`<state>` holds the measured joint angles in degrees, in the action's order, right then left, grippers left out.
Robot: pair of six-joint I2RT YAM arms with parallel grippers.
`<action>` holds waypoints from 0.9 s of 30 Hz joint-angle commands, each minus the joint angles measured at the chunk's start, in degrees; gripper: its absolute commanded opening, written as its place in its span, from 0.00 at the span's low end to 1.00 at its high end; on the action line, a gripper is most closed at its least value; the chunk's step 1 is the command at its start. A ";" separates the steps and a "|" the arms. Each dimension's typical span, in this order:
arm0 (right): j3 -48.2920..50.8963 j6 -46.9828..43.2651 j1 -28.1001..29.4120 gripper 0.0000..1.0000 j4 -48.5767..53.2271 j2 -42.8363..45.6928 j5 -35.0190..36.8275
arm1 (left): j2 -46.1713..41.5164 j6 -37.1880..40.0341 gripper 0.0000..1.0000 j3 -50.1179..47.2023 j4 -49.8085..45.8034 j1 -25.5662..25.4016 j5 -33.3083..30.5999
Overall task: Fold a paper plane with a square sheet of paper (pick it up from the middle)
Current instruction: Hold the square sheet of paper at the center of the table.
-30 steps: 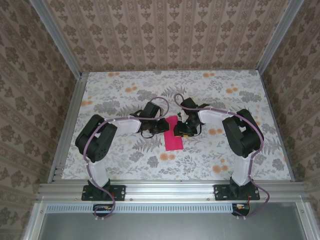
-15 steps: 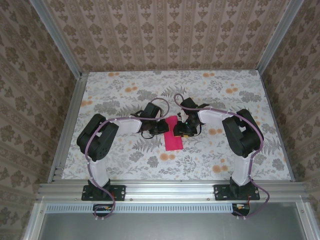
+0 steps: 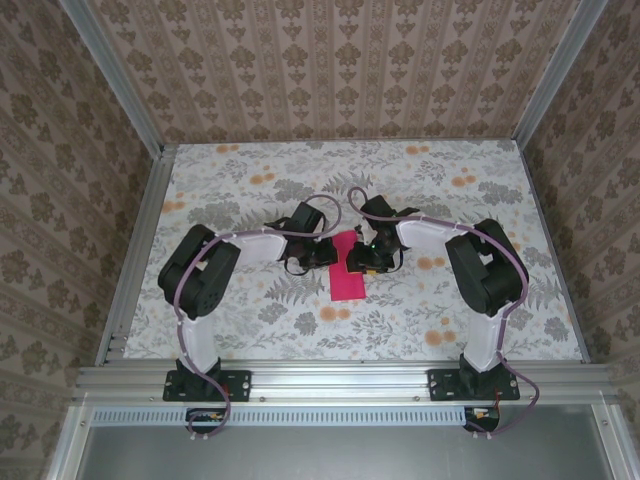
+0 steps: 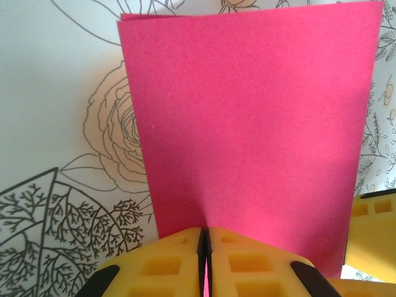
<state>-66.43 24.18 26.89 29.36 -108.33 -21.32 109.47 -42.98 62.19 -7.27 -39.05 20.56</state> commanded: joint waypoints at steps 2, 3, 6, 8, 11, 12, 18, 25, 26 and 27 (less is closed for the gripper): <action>2.95 0.77 -0.79 0.45 1.73 3.19 5.07 | 2.23 1.76 0.13 0.38 -4.15 -0.68 -1.57; 3.13 0.91 -0.88 0.46 0.95 4.42 4.98 | 2.39 1.82 0.13 0.49 -4.24 -0.66 -1.55; 4.40 1.52 -1.14 0.46 -1.31 8.08 4.28 | 2.89 1.92 0.12 0.82 -4.34 -0.70 -1.40; 5.48 2.02 -1.14 0.45 -3.14 10.00 2.86 | 3.16 2.01 0.12 0.92 -4.49 -0.85 -1.22; 6.95 3.15 -1.14 0.42 -6.68 11.40 -1.18 | 3.38 2.25 0.12 1.18 -4.86 -0.94 -1.31; 7.33 3.40 -1.14 0.41 -7.84 11.53 -2.45 | 3.38 2.33 0.12 1.21 -4.99 -0.90 -1.39; 7.42 5.15 -1.06 0.29 -11.76 10.57 -7.34 | 3.43 2.65 0.12 1.27 -5.37 -0.94 -1.40; 5.24 5.22 -1.06 0.25 -11.17 6.86 -9.32 | 3.93 2.92 0.12 1.70 -5.76 -1.03 -1.04; 5.01 5.17 -1.05 0.25 -11.00 6.22 -9.42 | 4.00 2.99 0.12 1.79 -5.95 -1.00 -1.04; 4.70 5.16 -0.97 0.24 -10.84 5.44 -9.65 | 4.07 3.08 0.11 1.90 -6.08 -1.03 -1.04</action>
<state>-60.07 28.77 25.87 18.09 -100.55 -28.86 110.76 -41.45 64.07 -8.47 -39.46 20.78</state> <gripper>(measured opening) 0.245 0.115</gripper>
